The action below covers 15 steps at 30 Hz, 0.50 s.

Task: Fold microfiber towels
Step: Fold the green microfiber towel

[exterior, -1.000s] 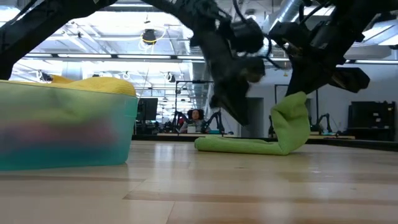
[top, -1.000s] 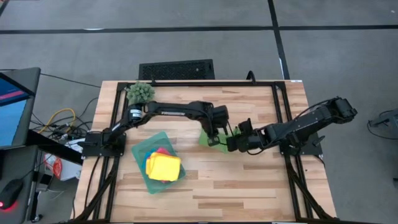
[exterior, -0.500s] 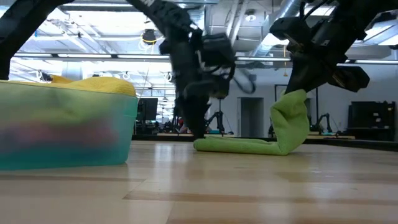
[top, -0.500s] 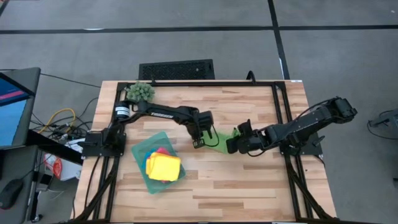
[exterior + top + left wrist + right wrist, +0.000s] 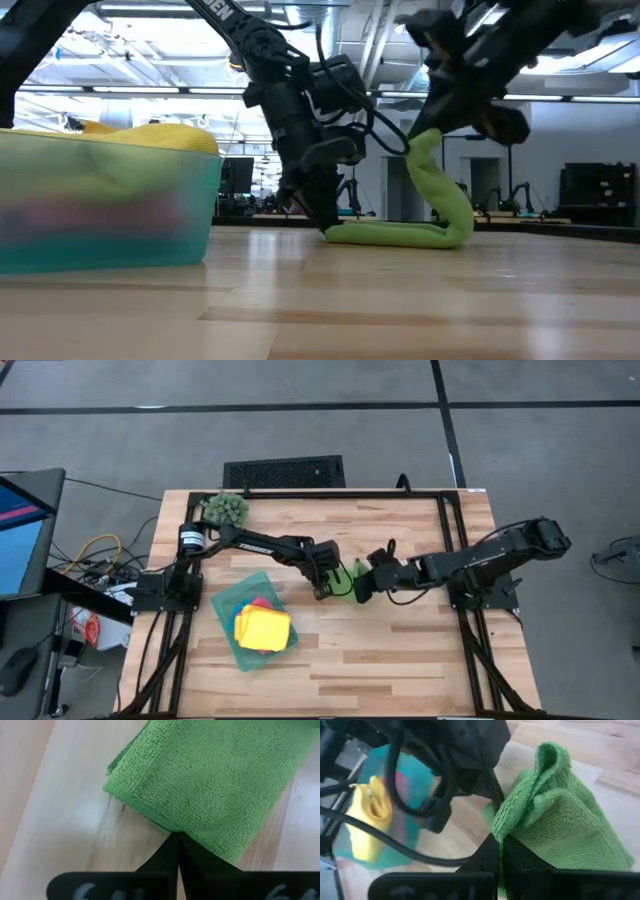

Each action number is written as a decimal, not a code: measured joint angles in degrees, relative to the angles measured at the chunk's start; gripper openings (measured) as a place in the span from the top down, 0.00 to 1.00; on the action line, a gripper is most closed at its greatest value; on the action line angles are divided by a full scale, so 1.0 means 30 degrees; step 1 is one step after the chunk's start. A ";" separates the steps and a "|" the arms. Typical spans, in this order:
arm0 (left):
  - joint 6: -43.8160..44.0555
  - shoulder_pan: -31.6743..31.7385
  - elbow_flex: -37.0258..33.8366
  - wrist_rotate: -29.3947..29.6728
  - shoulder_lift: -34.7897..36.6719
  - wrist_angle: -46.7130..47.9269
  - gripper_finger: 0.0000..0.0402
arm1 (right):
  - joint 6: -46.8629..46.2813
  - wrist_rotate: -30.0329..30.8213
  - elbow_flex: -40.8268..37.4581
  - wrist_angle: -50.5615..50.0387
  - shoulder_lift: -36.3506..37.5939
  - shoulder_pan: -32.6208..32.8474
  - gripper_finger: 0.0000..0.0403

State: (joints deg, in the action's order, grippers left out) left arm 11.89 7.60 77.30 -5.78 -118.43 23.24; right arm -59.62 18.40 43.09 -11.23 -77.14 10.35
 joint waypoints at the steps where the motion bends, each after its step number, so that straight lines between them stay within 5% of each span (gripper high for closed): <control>1: 0.0108 -0.0013 -0.0007 -0.0004 -0.0010 -0.0162 1.00 | 0.0353 -0.0391 -0.0015 0.0548 -0.0185 -0.0300 0.94; 15: 0.0498 -0.0022 -0.0022 -0.0174 -0.0060 -0.0678 1.00 | 0.2798 -0.2697 0.1283 0.3459 -0.4208 -0.1659 0.92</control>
State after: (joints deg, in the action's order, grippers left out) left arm 13.39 7.53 77.23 -6.30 -118.61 21.21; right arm -51.23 10.31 46.94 -0.85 -89.77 5.38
